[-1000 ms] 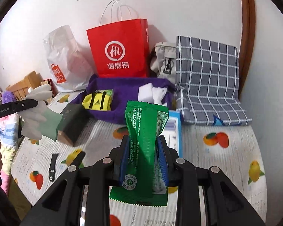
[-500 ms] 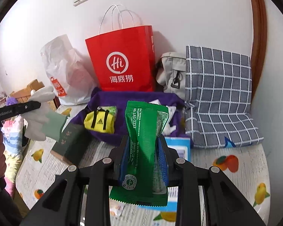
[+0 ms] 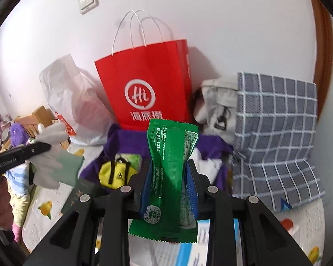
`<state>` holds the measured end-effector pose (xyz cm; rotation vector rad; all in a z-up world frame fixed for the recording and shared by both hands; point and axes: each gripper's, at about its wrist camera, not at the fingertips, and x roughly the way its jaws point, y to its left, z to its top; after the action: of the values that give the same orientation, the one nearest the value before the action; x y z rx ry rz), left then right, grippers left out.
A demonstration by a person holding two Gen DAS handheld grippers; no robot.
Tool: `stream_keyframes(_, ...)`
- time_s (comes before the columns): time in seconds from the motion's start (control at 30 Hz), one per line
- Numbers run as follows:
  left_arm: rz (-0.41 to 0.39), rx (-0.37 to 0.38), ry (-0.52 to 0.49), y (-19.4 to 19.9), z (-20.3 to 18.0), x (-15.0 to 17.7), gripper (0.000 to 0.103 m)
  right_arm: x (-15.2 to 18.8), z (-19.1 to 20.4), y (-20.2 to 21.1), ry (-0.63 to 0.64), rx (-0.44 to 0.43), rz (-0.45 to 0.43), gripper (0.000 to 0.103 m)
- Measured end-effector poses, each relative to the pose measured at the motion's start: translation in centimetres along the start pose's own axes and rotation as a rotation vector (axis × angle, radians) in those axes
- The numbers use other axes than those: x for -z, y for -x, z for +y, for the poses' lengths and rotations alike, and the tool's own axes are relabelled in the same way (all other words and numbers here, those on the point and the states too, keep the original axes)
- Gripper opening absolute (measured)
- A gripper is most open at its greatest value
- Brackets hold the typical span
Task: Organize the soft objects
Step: 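Carry the white glove to the purple towel while the right tool carries the green pack there, then release the glove and green pack onto the purple towel with both tools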
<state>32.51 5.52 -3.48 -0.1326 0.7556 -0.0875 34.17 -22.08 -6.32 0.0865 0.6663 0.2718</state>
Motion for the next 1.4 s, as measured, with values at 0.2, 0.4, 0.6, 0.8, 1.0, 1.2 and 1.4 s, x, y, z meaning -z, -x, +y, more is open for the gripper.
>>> stream_keyframes(0.2, 0.003, 0.010, 0.007, -1.8, -0.2, -1.2, 0.013, -1.2, 0.2, -3.1, 0.030, -0.015, 0.014, 0.030)
stream_keyframes(0.4, 0.015, 0.049, 0.035, -4.0, -0.2, -2.6, 0.013, 0.4, -0.5, -7.8, 0.018, -0.065, 0.112, 0.030)
stream_keyframes(0.6, -0.001, 0.133, 0.087, -6.4, -0.5, -4.1, 0.013, 1.3, -1.0, -10.9, 0.003, -0.090, 0.184, 0.030)
stream_keyframes(0.8, -0.029, 0.202, 0.113, -8.9, -0.6, -4.1, 0.013, 2.3, -0.2, -13.0, 0.052, -0.072, 0.235, 0.030)
stream_keyframes(1.0, 0.053, 0.287, 0.141, -12.9, -0.8, -3.6, 0.013, 2.9, -0.1, -14.4, 0.091, -0.027, 0.253, 0.030)
stream_keyframes(1.2, 0.120, 0.237, 0.146, -16.1, -1.0, -2.5, 0.013, 3.6, 0.1, -15.8, 0.130, 0.066, 0.269, 0.031)
stream_keyframes(1.4, 0.191, 0.134, 0.118, -18.1, -1.5, -1.8, 0.014, 3.6, -0.5, -16.5, 0.103, 0.058, 0.288, 0.034)
